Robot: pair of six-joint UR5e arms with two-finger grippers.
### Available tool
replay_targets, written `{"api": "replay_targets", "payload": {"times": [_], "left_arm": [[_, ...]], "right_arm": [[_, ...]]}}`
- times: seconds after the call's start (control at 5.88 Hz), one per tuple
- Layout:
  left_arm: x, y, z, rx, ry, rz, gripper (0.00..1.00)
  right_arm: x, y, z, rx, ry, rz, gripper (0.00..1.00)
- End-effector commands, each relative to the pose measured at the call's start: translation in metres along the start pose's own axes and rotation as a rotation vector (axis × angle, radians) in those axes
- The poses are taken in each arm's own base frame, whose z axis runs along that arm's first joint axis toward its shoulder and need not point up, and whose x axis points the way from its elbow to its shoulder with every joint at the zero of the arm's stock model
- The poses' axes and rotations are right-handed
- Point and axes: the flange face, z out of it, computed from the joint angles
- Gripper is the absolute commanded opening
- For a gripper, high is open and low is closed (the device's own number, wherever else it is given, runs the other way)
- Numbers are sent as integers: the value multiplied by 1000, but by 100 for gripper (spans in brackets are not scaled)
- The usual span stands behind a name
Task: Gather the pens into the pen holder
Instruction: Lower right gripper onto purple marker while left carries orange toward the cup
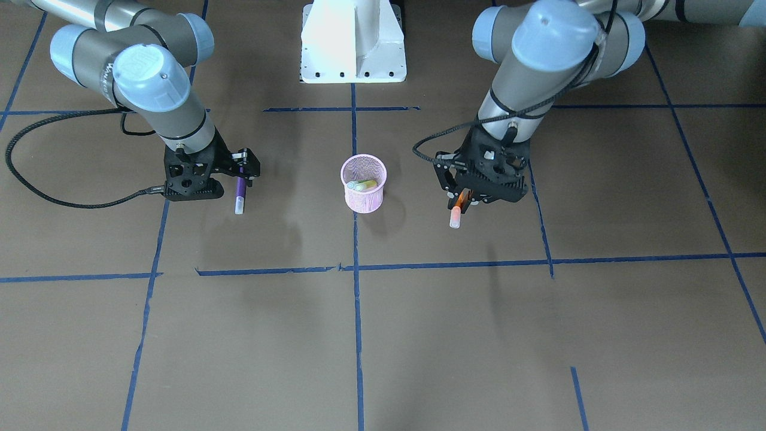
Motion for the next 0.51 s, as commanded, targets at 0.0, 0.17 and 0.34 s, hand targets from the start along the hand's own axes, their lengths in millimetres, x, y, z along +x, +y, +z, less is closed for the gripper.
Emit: {"api": "replay_targets", "payload": {"times": [0.0, 0.17, 0.34], "left_arm": [[15, -6, -28, 87, 2, 9, 0], [23, -14, -38, 133, -6, 13, 0], [31, -15, -43, 159, 6, -20, 0]], "right_arm": [[-1, 2, 31, -11, 23, 15, 100], [-1, -4, 52, 7, -13, 16, 100], [-1, -7, 62, 21, -49, 22, 100]]}}
